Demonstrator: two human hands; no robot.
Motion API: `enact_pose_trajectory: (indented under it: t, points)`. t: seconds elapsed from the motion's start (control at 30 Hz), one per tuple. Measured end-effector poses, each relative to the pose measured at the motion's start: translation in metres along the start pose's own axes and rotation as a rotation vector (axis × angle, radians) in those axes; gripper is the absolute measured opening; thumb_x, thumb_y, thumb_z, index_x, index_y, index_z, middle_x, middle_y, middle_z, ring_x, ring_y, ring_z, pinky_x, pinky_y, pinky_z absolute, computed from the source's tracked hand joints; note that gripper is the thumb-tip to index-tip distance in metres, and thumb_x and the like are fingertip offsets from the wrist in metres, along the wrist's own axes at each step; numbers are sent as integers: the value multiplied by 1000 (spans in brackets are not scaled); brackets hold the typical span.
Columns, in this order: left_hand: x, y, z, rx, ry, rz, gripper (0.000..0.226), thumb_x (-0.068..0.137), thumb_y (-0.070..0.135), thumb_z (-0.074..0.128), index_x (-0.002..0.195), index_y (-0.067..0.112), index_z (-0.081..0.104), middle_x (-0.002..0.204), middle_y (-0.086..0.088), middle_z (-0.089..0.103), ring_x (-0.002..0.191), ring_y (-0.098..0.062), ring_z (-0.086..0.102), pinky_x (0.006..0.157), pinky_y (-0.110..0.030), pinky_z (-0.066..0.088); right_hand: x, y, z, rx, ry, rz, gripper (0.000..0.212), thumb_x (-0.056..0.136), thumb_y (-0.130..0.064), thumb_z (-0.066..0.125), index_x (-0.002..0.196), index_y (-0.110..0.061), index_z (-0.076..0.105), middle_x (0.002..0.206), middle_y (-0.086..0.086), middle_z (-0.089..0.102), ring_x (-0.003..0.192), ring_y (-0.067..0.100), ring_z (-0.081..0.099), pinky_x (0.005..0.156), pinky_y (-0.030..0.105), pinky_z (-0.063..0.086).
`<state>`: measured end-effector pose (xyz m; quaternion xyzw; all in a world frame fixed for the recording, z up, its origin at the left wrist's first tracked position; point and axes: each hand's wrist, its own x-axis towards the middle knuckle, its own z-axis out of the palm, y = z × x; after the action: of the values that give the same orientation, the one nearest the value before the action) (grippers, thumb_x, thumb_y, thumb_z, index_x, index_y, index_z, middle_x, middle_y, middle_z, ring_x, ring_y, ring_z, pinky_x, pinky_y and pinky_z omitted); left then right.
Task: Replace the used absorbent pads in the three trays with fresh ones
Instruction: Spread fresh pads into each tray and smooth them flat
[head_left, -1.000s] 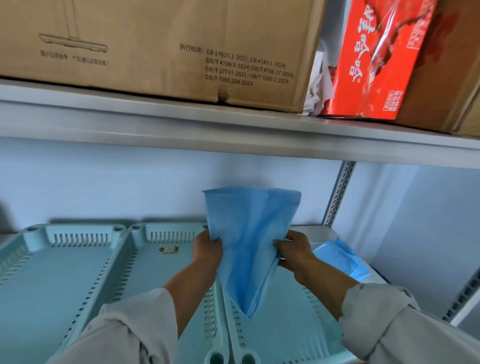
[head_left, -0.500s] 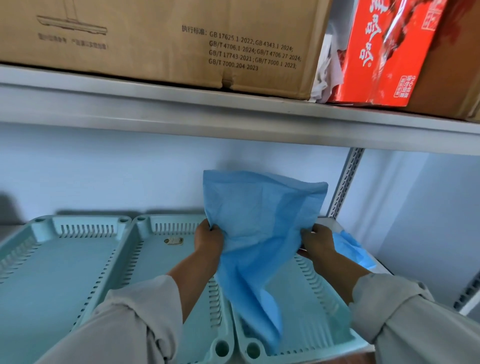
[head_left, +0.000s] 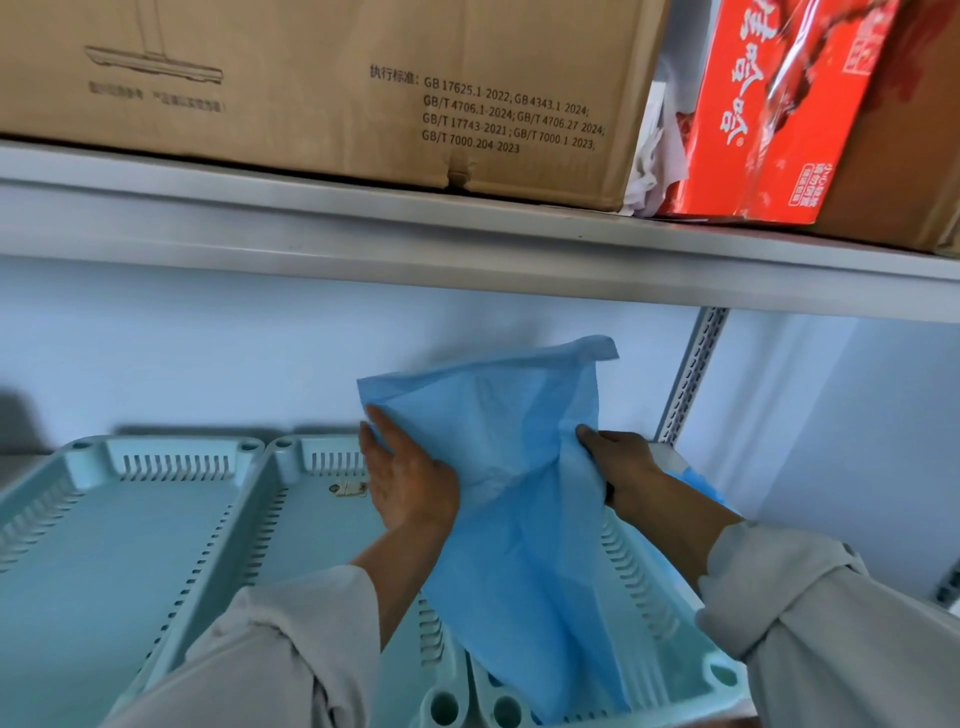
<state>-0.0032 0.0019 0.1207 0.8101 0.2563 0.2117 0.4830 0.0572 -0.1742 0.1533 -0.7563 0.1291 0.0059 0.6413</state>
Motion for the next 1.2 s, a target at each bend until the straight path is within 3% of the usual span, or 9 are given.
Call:
enact_pose_trajectory:
  t: [0.1, 0.2, 0.37, 0.47, 0.6, 0.73, 0.87, 1.0, 1.2]
  points:
    - [-7, 2, 3, 242, 96, 432, 85, 82, 1, 47, 153, 23, 6, 159, -6, -10, 149, -22, -3, 122, -38, 5, 2, -5, 4, -4, 41, -27, 37, 92, -30, 59, 104, 5, 64, 89, 14, 62, 84, 29, 60, 83, 39, 52]
    - [-8, 5, 9, 310, 13, 656, 54, 85, 10, 50, 134, 31, 48, 149, 0, 30, 140, -19, 29, 113, -33, 26, -2, -7, 10, 35, -2, -21, 47, 92, -31, 57, 115, 10, 57, 89, 26, 61, 75, 25, 52, 68, 32, 42]
    - [-13, 11, 27, -18, -528, 186, 64, 79, 48, 68, 130, 17, 45, 115, -9, 61, 102, -30, 63, 83, -38, 54, -15, -7, 20, -6, -111, -92, 31, 95, -30, 56, 95, -1, 67, 99, 22, 69, 81, 28, 62, 76, 37, 53]
    - [-15, 12, 29, -128, -356, 273, 48, 81, 34, 71, 123, 19, 53, 104, -3, 63, 86, -16, 61, 71, -22, 45, -19, -8, 19, -12, -137, -98, 26, 94, -33, 56, 85, -10, 67, 88, 12, 68, 78, 26, 63, 69, 31, 52]
    - [-11, 21, 24, -194, -180, 306, 21, 84, 26, 69, 73, 18, 52, 65, 4, 52, 55, -9, 46, 51, -13, 36, -14, -3, 15, -157, -110, -188, 26, 88, -35, 65, 94, -10, 65, 89, 8, 64, 83, 25, 60, 69, 30, 49]
    - [-10, 24, 22, -277, -270, 161, 23, 89, 28, 63, 82, 11, 48, 72, -8, 59, 58, -21, 61, 55, -35, 58, -18, 1, 15, -327, 24, -321, 29, 78, -33, 75, 91, -19, 54, 87, 0, 59, 84, 21, 60, 73, 30, 49]
    - [-15, 22, 21, -401, -276, 34, 18, 94, 24, 55, 98, 6, 50, 91, -12, 62, 69, -26, 68, 40, -24, 49, -34, 2, 23, -281, -158, -310, 12, 84, -10, 61, 93, -17, 63, 83, 9, 64, 62, 17, 60, 54, 24, 49]
    - [-17, 25, 15, -457, -321, 0, 19, 94, 21, 53, 104, 5, 51, 97, -12, 64, 71, -24, 66, 39, -21, 45, -45, 11, 27, -358, -440, -351, 41, 81, -5, 63, 121, -16, 62, 112, 3, 65, 97, 14, 63, 78, 22, 52]
    - [-23, 27, 12, -367, -425, 129, 6, 90, 12, 53, 88, 12, 59, 82, 0, 58, 76, -14, 53, 62, -20, 40, -40, 17, 33, -419, -260, -484, 14, 90, -8, 55, 88, -15, 66, 81, 3, 61, 74, 13, 55, 66, 25, 42]
